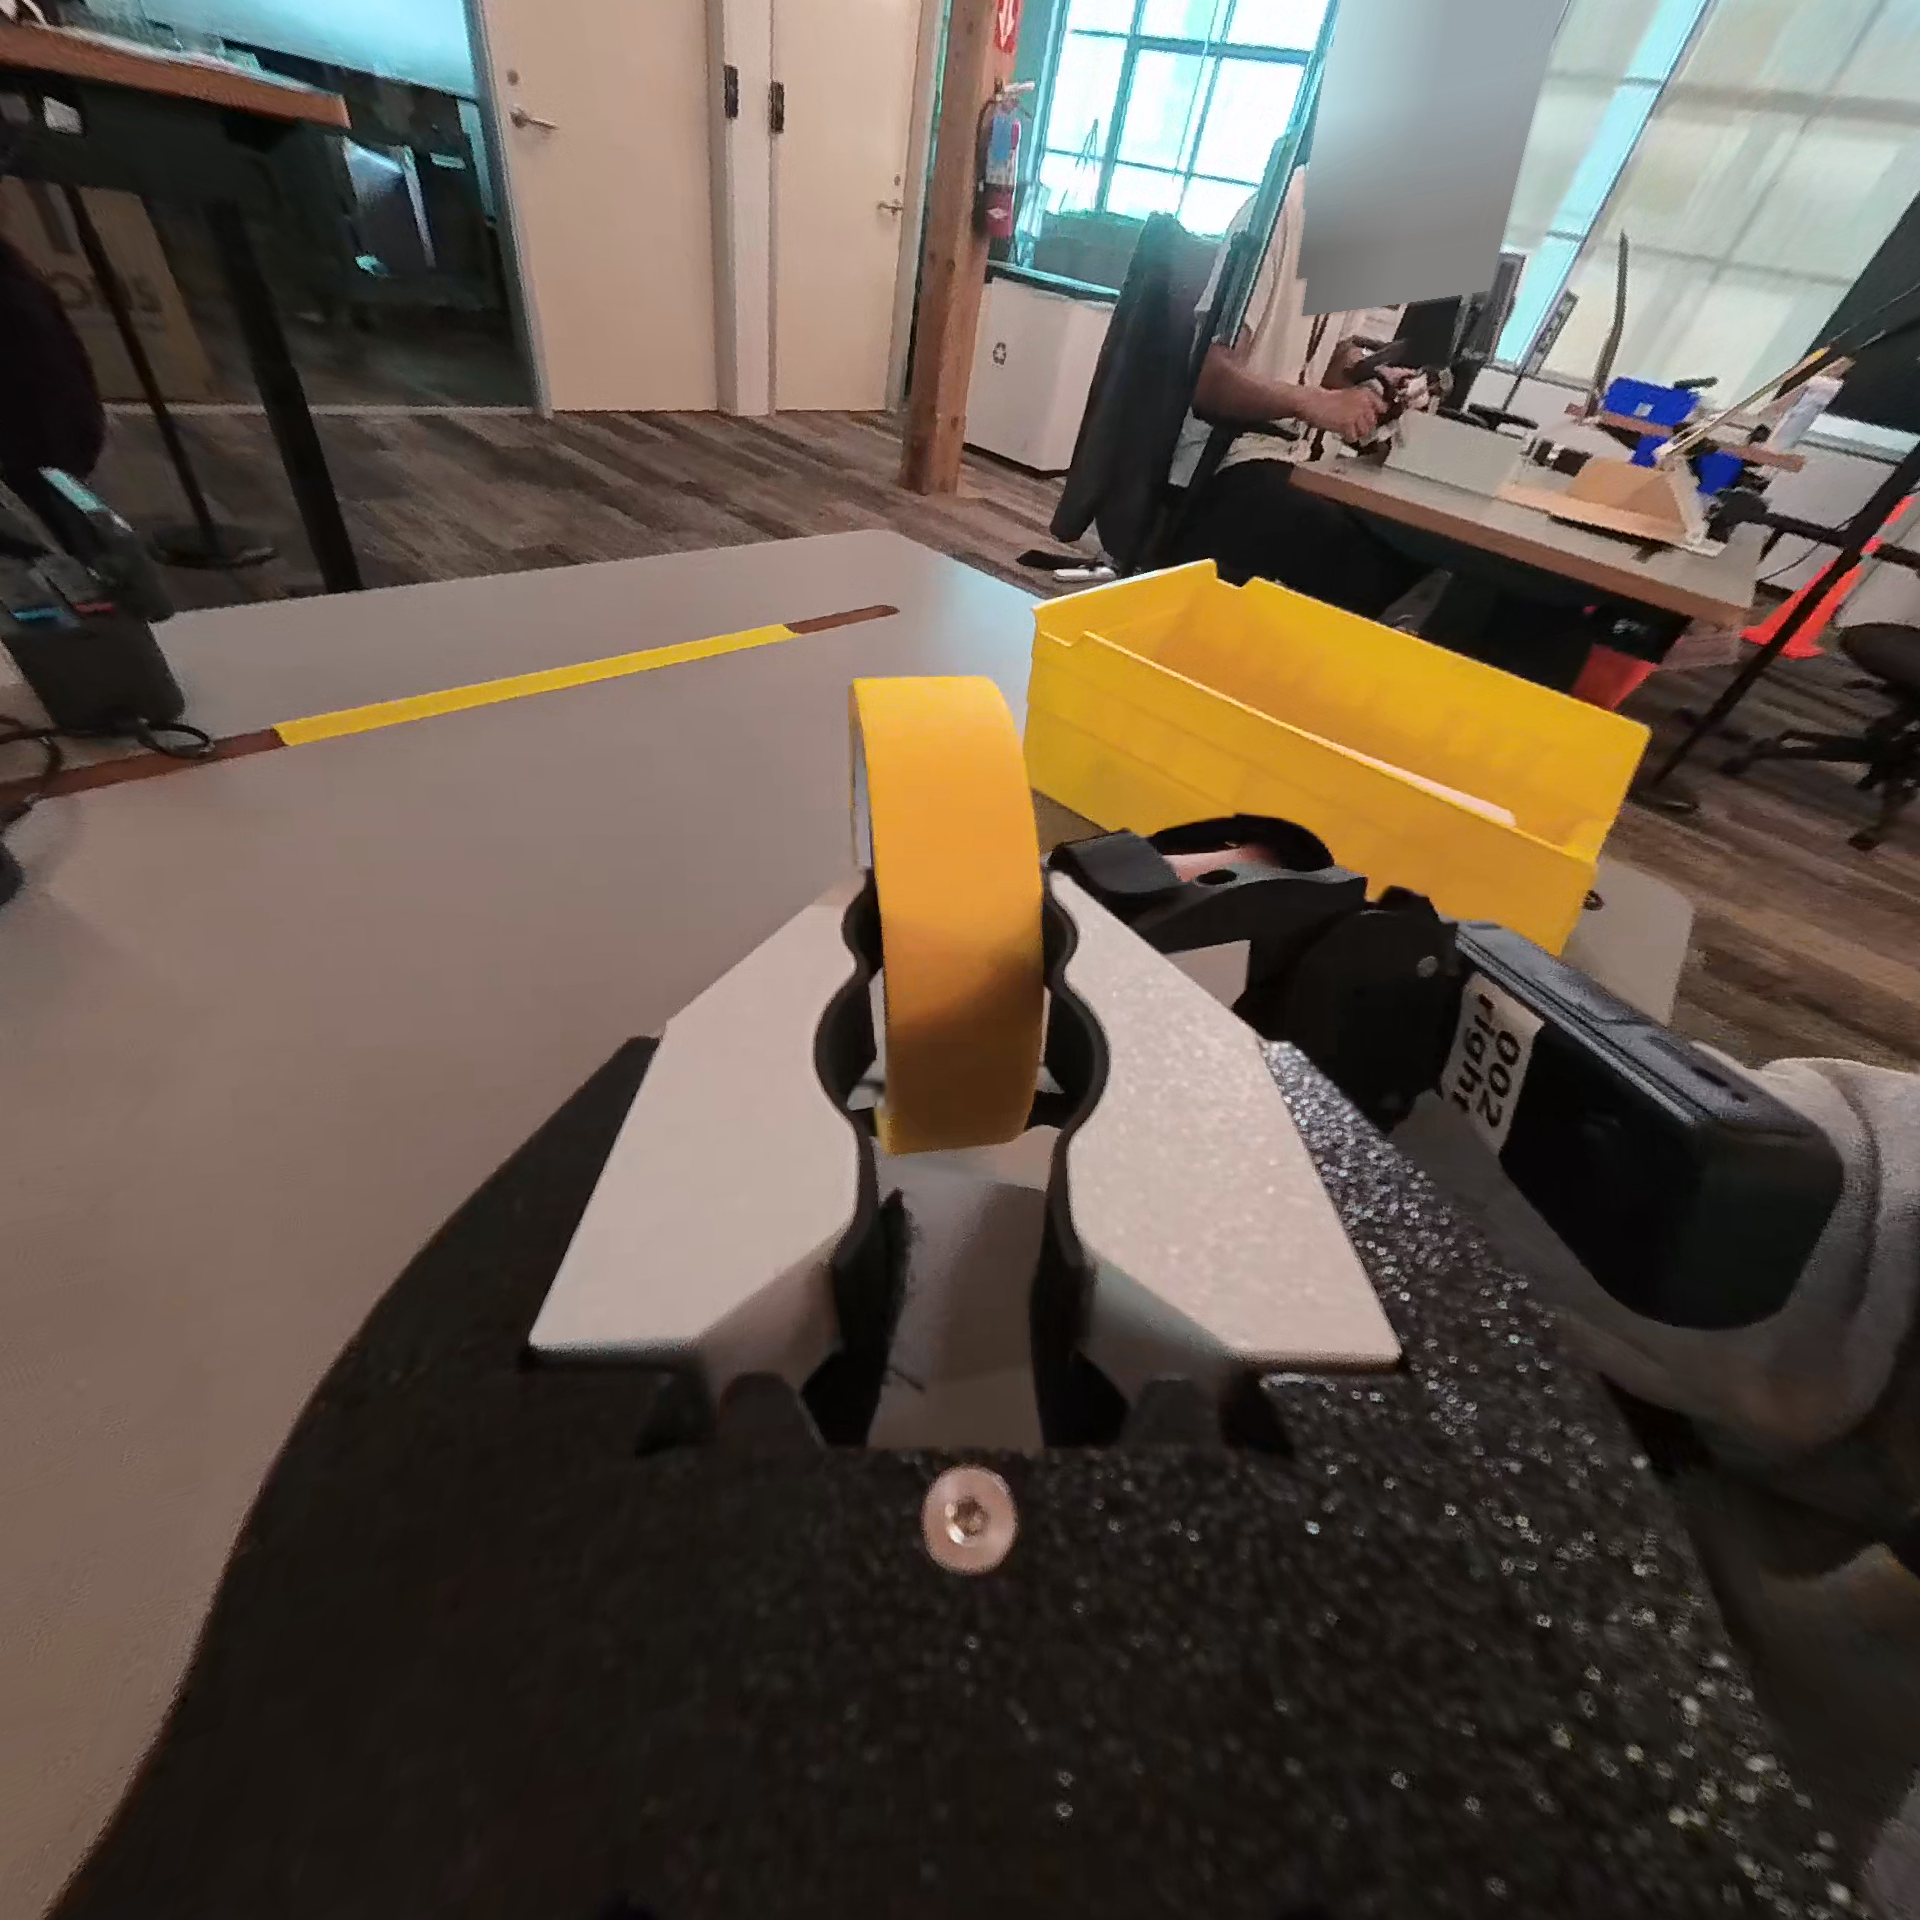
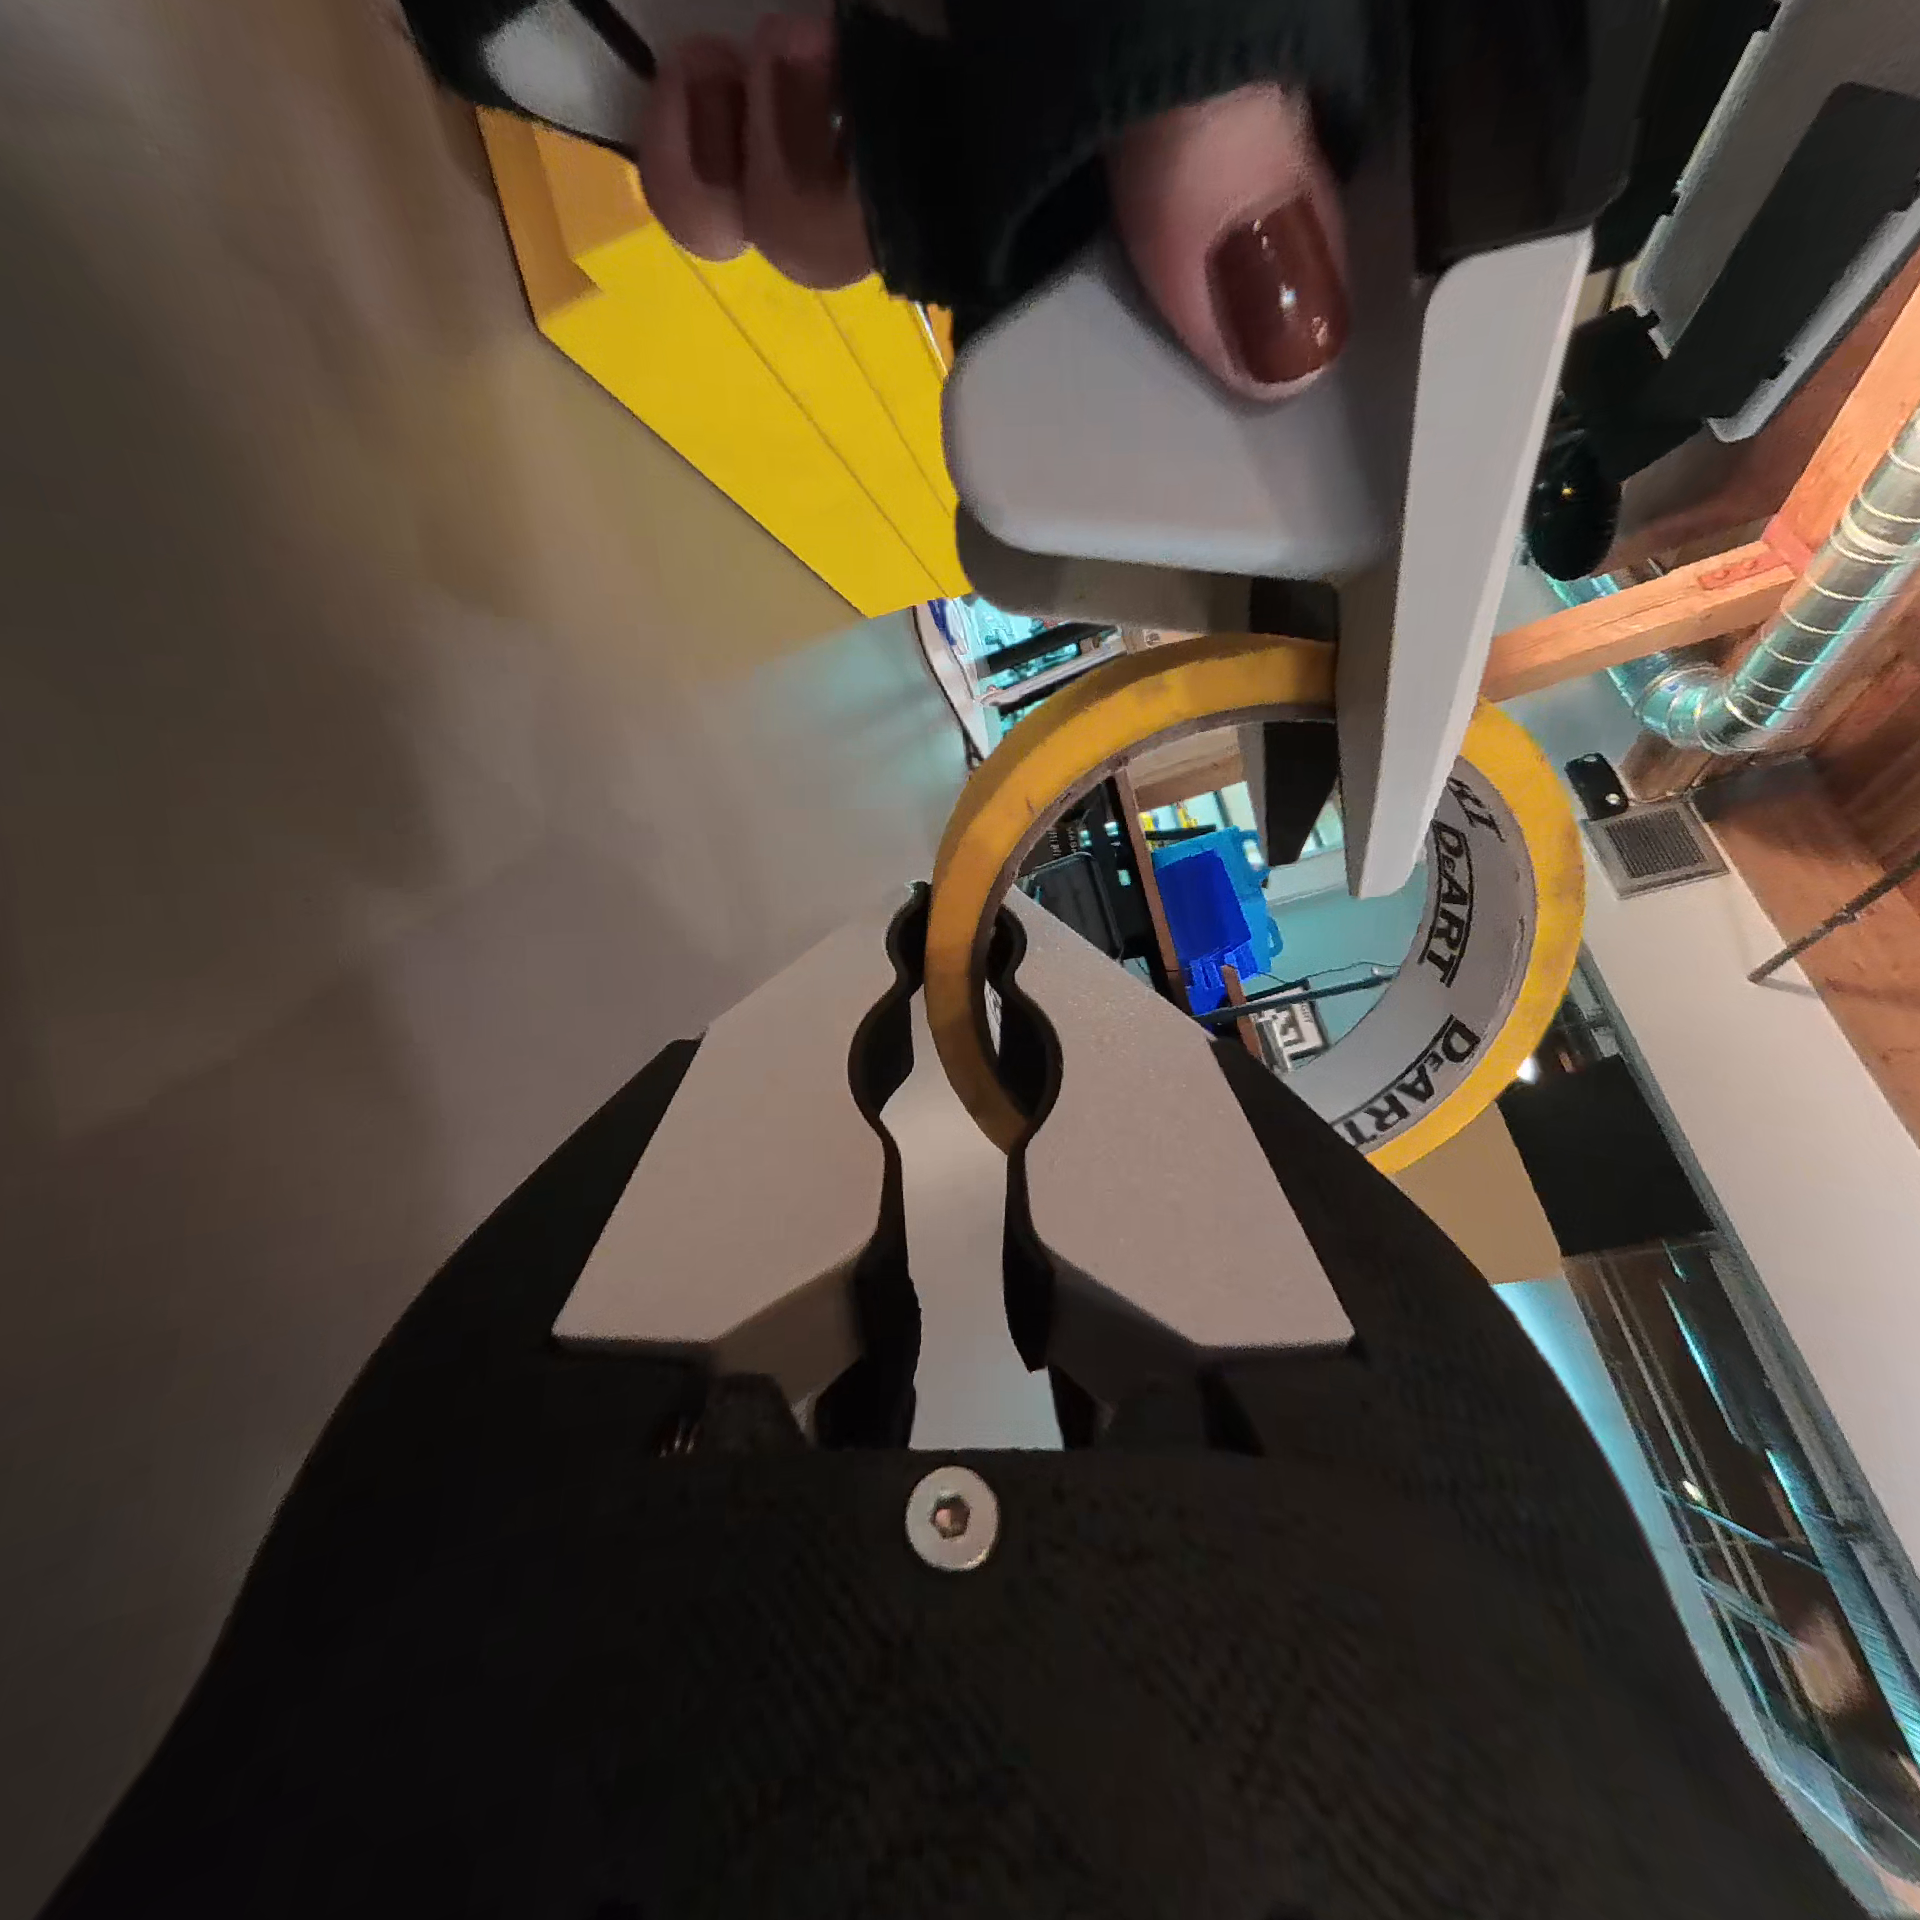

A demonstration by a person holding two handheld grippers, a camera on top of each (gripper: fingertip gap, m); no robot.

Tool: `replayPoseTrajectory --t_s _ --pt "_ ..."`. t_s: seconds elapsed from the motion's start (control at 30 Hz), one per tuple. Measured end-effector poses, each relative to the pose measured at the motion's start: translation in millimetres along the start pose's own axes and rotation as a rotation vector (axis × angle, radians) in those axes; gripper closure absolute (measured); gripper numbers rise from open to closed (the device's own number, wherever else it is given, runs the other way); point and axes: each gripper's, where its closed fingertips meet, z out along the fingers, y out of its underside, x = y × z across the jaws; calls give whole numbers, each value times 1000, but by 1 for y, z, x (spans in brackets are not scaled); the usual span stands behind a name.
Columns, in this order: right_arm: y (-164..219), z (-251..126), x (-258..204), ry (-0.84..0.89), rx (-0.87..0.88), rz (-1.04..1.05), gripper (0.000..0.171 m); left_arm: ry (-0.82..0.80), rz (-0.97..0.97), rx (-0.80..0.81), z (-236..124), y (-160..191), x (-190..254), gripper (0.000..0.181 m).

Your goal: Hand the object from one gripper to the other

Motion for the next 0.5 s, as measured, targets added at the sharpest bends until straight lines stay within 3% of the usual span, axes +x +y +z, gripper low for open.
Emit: replayPoseTrajectory --t_s 0.13,0.23,0.3,0.37,0.43,0.5 --pt "-10 -13 40 207 94 127 131 -84 37 148 -14 -25 -10 154" --pt "-13 -30 71 295 214 373 107 -56 -8 277 -28 -44 -11 155" --pt "-11 -41 89 302 333 615 103 5 -60 352 -34 -52 -8 155" --pt "-7 -44 97 178 480 986 105 76 -101 423 -40 -59 -3 155" --pt "-6 -43 97 -69 654 1403 111 151 -151 463 -41 -62 2 155" --pt "-7 -46 97 -293 822 1690 110 213 -194 476 -38 -58 5 155"
